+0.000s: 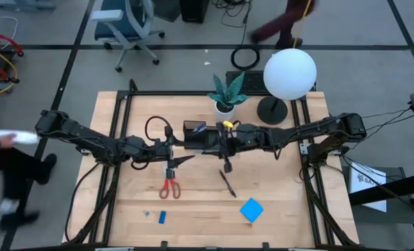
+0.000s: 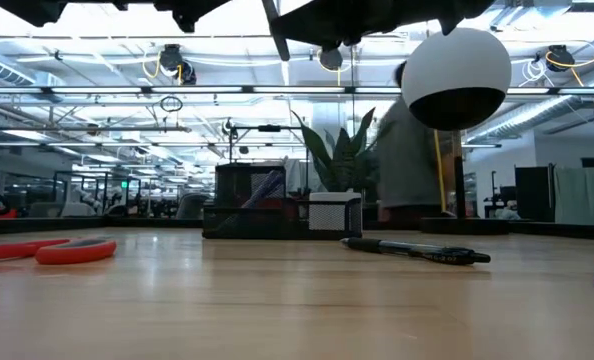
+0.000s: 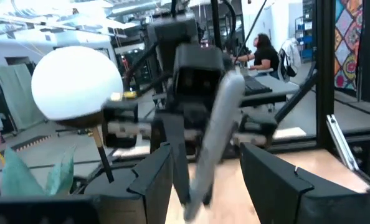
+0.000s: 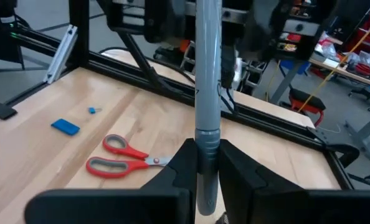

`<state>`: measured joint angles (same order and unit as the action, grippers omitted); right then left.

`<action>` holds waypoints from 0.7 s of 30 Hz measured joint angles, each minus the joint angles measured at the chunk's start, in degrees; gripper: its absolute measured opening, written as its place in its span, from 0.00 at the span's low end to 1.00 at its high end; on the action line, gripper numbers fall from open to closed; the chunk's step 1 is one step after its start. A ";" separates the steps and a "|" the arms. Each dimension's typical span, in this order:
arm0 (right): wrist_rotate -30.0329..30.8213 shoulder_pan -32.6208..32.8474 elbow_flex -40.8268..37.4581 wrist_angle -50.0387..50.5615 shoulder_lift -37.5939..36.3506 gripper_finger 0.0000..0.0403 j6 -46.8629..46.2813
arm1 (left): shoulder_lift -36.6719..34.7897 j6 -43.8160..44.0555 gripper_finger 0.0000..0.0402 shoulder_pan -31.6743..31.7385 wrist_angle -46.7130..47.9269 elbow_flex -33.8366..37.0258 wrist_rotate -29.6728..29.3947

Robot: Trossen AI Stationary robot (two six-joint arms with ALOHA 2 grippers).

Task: Pick and place office supplies into organizer
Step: Put the gray marker into the black desk organizer

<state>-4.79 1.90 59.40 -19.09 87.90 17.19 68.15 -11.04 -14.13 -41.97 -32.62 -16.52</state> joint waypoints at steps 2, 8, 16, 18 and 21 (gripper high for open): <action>0.00 0.15 0.00 -0.03 0.00 0.09 0.00 | 0.77 -0.61 0.48 0.00 -0.20 -1.21 0.03; 0.01 0.45 0.00 -0.50 0.00 0.09 0.37 | 4.31 -2.26 0.48 0.00 -0.09 -5.22 1.53; 0.01 0.51 -0.02 -0.48 0.00 0.09 0.37 | 7.21 -4.54 0.44 0.00 0.23 -7.61 1.41; 0.01 0.53 -0.02 -0.30 0.00 0.09 0.37 | 7.24 -4.99 0.38 -0.09 0.21 -7.72 1.31; 0.01 0.53 -0.02 -0.17 0.00 0.09 0.39 | 7.23 -5.36 0.28 -0.11 -0.12 -7.74 1.25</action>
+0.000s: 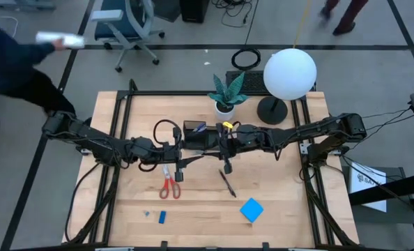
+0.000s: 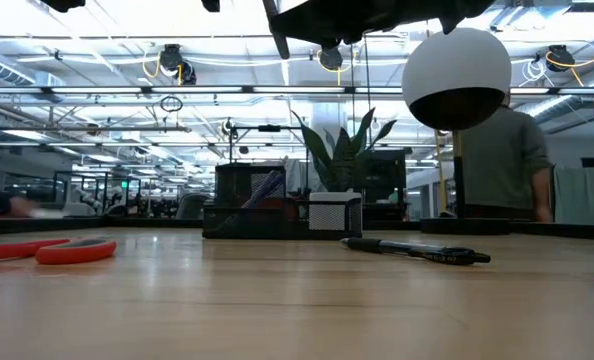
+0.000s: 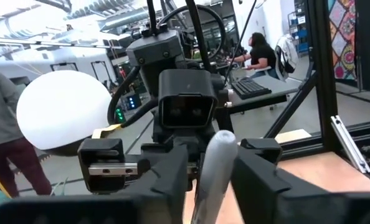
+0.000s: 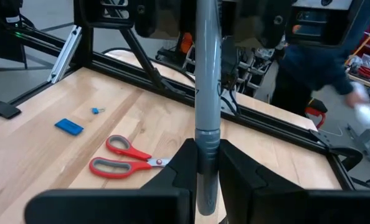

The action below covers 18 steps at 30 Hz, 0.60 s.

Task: Pick and place office supplies into organizer
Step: Put the gray marker into the black desk organizer

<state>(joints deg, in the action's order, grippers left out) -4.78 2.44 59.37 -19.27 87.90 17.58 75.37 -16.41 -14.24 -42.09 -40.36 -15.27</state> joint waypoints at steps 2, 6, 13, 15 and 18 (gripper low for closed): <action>0.00 -0.02 0.00 0.17 0.00 0.09 0.00 | 0.00 -0.57 0.21 -0.04 -0.03 0.00 -0.03; 0.02 -0.02 -0.02 0.68 0.00 0.09 -0.20 | -0.02 -1.51 0.09 -0.04 0.00 0.00 -0.44; 0.09 0.00 -0.02 1.07 -0.17 0.15 1.28 | -0.02 -1.05 0.09 -1.26 0.16 -0.01 -3.28; 0.20 0.09 -0.02 1.17 -0.31 0.18 1.87 | -0.47 -0.80 0.09 -1.58 1.04 -0.02 -4.57; 0.42 0.44 -0.07 2.19 -1.57 0.21 3.02 | -1.92 0.51 0.09 -1.99 2.56 -0.02 -4.78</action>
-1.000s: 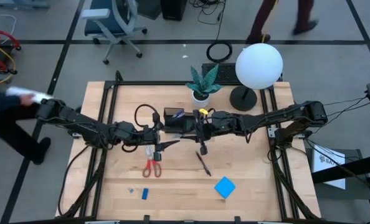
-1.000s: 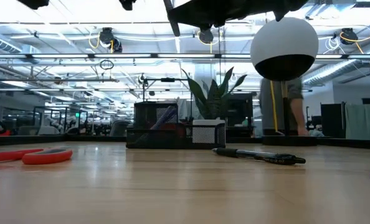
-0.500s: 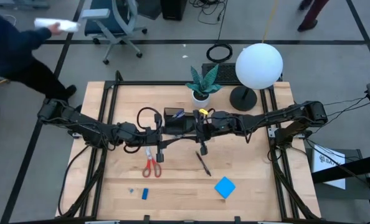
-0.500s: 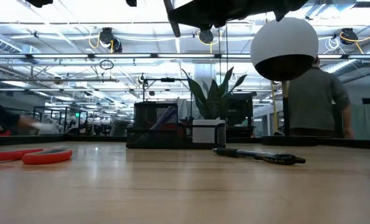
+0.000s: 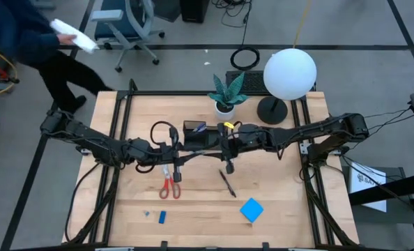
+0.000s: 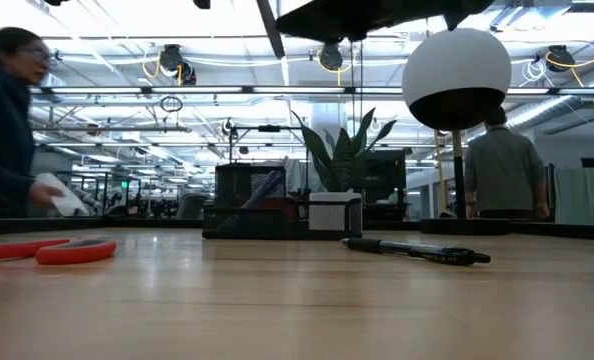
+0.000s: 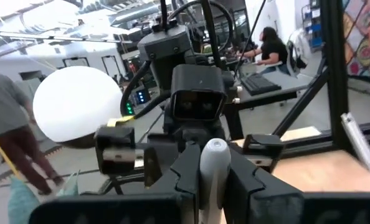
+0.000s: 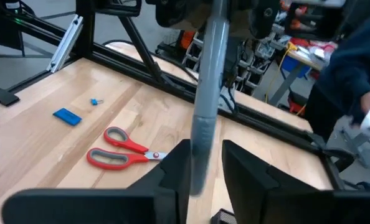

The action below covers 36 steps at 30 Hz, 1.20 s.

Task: Pick and place office supplies into organizer
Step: Put the gray marker into the black desk organizer

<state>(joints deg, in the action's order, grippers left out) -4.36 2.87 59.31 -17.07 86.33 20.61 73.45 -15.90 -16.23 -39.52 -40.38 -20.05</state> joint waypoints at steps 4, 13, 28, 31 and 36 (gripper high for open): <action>0.02 1.07 0.00 1.07 -2.46 0.24 0.65 | -2.74 4.76 0.09 -0.43 3.59 0.00 -0.87; 10.09 10.88 0.09 4.83 -2.78 0.24 25.63 | -4.92 20.55 0.09 -0.31 6.88 0.00 3.20; 43.30 22.86 0.07 -9.86 3.82 0.40 75.47 | -3.51 37.62 0.09 1.84 4.74 -0.04 14.35; 43.34 22.86 0.09 -12.75 5.42 0.47 83.69 | -3.15 40.17 0.09 2.16 5.33 0.09 16.04; 43.24 22.94 0.07 -18.07 9.44 0.55 96.87 | -3.27 41.50 0.09 2.52 4.42 0.04 16.79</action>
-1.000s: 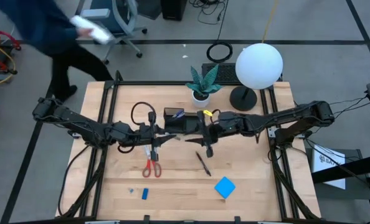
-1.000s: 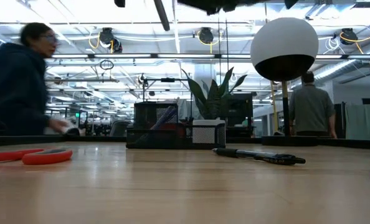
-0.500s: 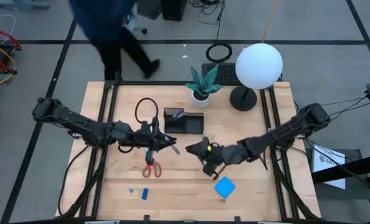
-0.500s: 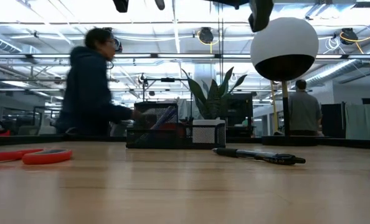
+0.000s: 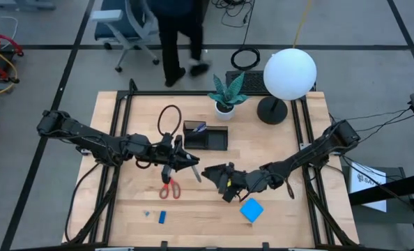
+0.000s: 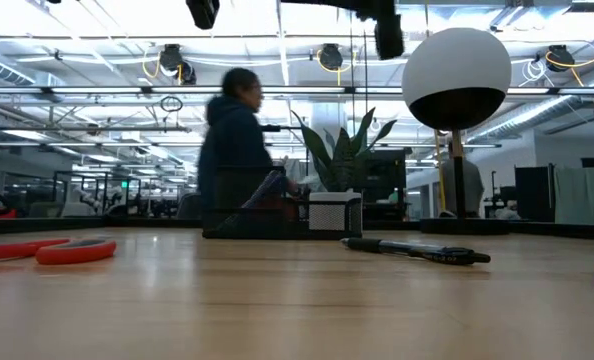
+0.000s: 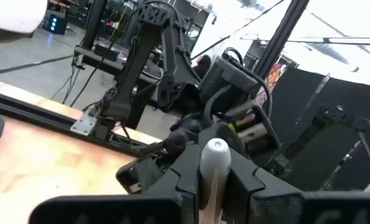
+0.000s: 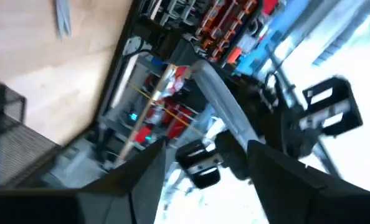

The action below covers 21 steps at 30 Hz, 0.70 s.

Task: Pick and place office supplies into organizer
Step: Put the gray marker into the black desk organizer

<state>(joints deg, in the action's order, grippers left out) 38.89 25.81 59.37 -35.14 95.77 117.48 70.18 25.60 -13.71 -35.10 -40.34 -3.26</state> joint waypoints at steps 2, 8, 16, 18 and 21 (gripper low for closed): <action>-0.04 0.15 0.00 -3.96 1.96 0.57 5.24 | 0.03 0.31 0.09 0.22 -0.54 0.00 0.55; -1.77 0.06 0.00 -15.00 6.54 0.57 15.00 | 0.03 0.15 0.09 0.30 -0.11 0.00 0.65; -9.12 -1.60 0.00 -15.66 8.89 0.52 15.49 | 1.05 0.18 0.09 0.30 -1.03 -0.02 0.65; -9.11 -2.35 -0.02 -15.56 8.99 0.52 15.48 | 1.33 0.20 0.09 0.30 -0.47 0.02 0.68; -9.15 -3.17 -0.02 -15.71 8.96 0.50 15.43 | 3.15 0.37 0.09 0.44 -2.48 -0.11 0.69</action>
<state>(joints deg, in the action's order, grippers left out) 29.73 22.64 59.35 -50.85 104.73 132.90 73.33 25.98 -13.27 -37.58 -40.44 -2.56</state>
